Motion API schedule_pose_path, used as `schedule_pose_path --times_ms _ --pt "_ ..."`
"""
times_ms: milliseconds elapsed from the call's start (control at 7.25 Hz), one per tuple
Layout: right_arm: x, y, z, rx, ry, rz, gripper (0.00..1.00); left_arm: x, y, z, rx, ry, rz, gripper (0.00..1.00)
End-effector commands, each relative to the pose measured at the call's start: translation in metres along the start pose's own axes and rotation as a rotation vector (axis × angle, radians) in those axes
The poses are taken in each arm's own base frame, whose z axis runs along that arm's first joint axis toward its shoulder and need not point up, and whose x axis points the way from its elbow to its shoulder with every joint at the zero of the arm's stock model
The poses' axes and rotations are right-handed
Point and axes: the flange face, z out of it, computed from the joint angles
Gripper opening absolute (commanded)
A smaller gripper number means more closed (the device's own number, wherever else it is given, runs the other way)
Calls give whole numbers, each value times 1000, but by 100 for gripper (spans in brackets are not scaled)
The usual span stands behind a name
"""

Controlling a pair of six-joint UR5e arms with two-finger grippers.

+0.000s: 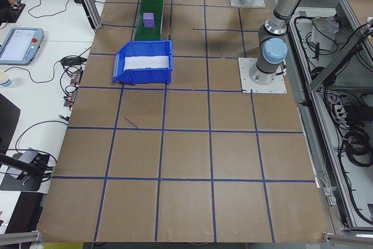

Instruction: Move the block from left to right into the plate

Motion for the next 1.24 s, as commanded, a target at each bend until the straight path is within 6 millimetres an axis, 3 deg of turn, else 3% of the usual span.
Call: schedule_pose_path --times_ms 0,138,828,966,1103 --pt "-36 4 13 -37 -74 80 100 -13 -3 -4 27 9 -36 100" --pt "-44 7 22 -53 -77 107 100 -13 -3 -4 25 9 -30 100" --pt "-29 14 75 -116 -24 86 100 -11 -3 -3 24 12 32 100" --pt "-27 14 78 -120 -19 63 92 -11 -3 -2 22 9 29 100" --pt "-25 16 77 -126 3 54 62 -11 -3 -2 22 10 26 100"
